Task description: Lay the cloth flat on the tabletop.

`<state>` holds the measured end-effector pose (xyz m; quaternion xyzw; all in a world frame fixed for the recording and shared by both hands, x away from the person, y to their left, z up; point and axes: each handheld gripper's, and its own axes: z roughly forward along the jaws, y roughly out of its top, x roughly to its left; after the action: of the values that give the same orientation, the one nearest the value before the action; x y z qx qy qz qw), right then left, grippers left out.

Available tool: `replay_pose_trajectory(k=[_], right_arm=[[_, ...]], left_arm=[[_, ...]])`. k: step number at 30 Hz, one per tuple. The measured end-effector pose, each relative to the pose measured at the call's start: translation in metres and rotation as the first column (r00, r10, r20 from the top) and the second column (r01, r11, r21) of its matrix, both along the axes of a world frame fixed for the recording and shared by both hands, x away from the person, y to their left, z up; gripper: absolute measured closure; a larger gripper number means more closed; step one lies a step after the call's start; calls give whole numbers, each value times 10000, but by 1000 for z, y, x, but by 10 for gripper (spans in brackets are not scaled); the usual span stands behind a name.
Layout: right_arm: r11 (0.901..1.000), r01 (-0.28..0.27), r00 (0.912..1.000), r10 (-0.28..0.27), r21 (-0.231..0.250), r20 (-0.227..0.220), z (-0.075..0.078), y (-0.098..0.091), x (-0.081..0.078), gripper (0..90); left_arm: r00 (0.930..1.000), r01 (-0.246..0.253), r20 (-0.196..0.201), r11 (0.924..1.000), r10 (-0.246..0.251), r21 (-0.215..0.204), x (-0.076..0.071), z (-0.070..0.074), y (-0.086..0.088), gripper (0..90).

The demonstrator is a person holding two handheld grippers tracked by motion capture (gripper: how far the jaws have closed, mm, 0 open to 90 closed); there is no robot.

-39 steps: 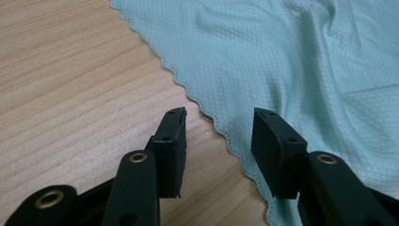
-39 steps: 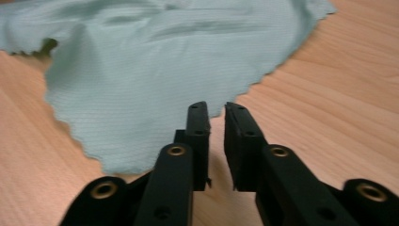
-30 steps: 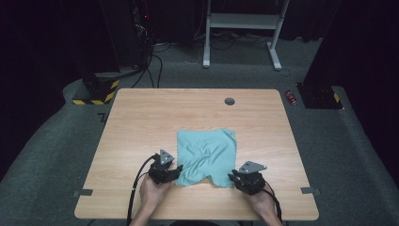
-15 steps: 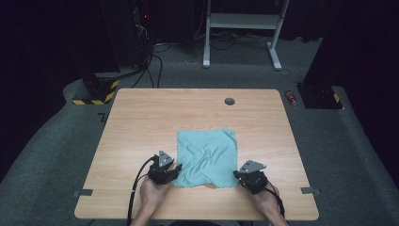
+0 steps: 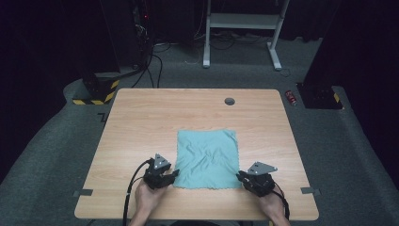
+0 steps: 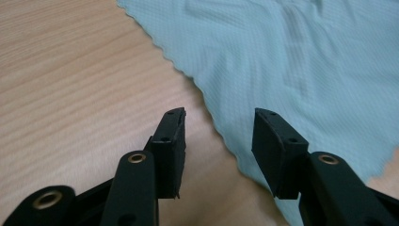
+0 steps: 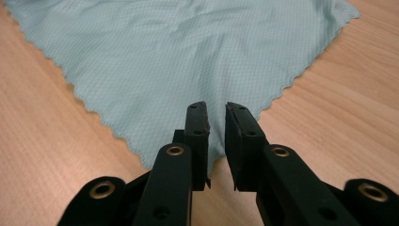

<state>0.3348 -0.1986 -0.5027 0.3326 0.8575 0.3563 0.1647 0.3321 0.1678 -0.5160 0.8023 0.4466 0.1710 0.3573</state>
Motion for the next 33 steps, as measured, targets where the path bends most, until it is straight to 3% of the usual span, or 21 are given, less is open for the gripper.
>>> replay_pose_trajectory(k=[8, 12, 13, 17, 20, 24, 27, 28, 29, 30, 33], right_arm=[[9998, 210, 9990, -208, 53, -397, -10, -6, -7, 693], [9997, 235, 9986, -237, -51, -467, -13, -7, -8, 735], [9992, 253, 9991, -264, -323, -329, -12, -8, -10, 741], [9981, 259, 9991, -277, -558, -317, -11, -13, -14, 761], [9991, 373, 9985, -381, -212, -384, -10, -19, -15, 734], [9983, 496, 9984, -487, 306, -285, -7, -13, -11, 669], [9989, 420, 9987, -413, 223, -312, -7, -8, -7, 670], [9996, 290, 9990, -290, -28, -336, -10, -3, -6, 701], [9994, 265, 9993, -271, -218, -273, -11, -1, -6, 741], [9994, 265, 9993, -271, -218, -273, -11, -1, -6, 741], [9993, 171, 9997, -177, -336, -151, -13, -7, -11, 898]], left_arm=[[9995, 283, -108, 9996, -282, 68, -16, 1, -1, 543], [9997, 224, -59, 9991, -223, 353, -16, -2, -4, 545], [9999, 153, -46, 9984, -151, 548, -17, -1, -4, 547], [9997, 259, -40, 9978, -257, 614, -20, -1, 0, 554], [9994, 301, -181, 9978, -290, 590, -20, 1, 0, 576], [9997, 171, -168, 9991, -165, 383, -15, 2, -2, 557], [9997, 162, -162, 9993, -157, 332, -8, 3, -6, 548], [9997, 144, -205, 9993, -138, 340, -6, 3, -9, 543], [9995, 247, -193, 9973, -234, 689, -5, 1, -11, 539], [9995, 247, -193, 9973, -234, 689, -5, 1, -11, 536], [9998, 189, -113, 9980, -182, 601, -10, 0, -6, 537]])
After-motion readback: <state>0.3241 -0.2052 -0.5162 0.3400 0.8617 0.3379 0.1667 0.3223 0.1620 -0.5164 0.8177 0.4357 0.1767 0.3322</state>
